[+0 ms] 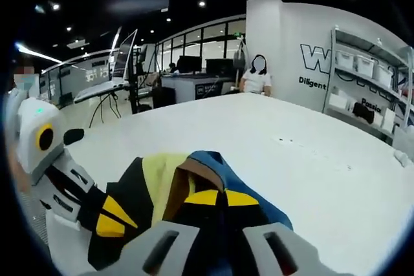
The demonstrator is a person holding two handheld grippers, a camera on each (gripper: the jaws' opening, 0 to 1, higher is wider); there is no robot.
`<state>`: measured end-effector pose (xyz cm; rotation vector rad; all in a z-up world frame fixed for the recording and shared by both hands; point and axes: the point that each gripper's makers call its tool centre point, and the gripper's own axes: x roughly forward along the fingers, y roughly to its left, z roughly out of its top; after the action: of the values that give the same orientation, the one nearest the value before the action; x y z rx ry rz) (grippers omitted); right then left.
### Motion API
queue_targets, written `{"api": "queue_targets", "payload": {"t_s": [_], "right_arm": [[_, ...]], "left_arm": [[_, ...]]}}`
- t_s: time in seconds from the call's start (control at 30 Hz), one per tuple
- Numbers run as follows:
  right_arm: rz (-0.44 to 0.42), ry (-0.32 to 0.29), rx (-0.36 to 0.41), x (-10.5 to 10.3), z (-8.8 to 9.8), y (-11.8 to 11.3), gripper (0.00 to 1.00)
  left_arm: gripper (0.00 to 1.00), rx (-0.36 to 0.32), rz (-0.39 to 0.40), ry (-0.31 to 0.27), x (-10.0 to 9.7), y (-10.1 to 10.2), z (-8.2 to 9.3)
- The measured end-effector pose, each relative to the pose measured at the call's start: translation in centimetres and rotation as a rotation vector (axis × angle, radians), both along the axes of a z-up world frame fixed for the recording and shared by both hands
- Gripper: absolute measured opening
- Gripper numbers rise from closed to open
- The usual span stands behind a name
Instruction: Fold the garment on the visible template until the final outline fits inside the template.
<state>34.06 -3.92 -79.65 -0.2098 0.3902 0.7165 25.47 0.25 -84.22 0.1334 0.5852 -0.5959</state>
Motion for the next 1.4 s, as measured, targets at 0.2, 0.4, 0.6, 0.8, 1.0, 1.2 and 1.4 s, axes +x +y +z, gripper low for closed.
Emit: {"api": "queue_targets", "payload": {"t_s": [0.2, 0.4, 0.6, 0.8, 1.0, 1.2, 1.4], "right_arm": [[0.008, -0.027, -0.032, -0.2, 0.6, -0.4, 0.00], [0.012, -0.048, -0.049, -0.4, 1.6, -0.5, 0.00], [-0.029, -0.004, 0.063, -0.4, 3.0, -0.6, 0.00], [-0.084, 0.066, 0.140, -0.4, 2.9, -1.2, 0.00], [-0.137, 0.095, 0.160, 0.1, 2.5, -2.0, 0.00], [-0.198, 0.114, 0.216, 1.1, 2.8, -2.5, 0.00], [-0.168, 0.117, 0.195, 1.2, 2.7, -2.4, 0.00]], "left_arm": [[0.00, -0.014, 0.015, -0.036, 0.4, 0.5, 1.3], [0.00, -0.027, 0.032, -0.087, 0.9, 1.2, 3.0], [0.00, -0.054, 0.075, -0.118, 1.8, 2.7, 4.9], [0.00, -0.065, 0.106, -0.134, 2.3, 3.6, 5.5], [0.00, -0.076, 0.120, -0.136, 2.4, 4.3, 5.8], [0.00, -0.075, 0.101, -0.130, 2.1, 4.0, 5.7], [0.00, -0.085, 0.106, -0.138, 2.2, 4.3, 6.1]]}}
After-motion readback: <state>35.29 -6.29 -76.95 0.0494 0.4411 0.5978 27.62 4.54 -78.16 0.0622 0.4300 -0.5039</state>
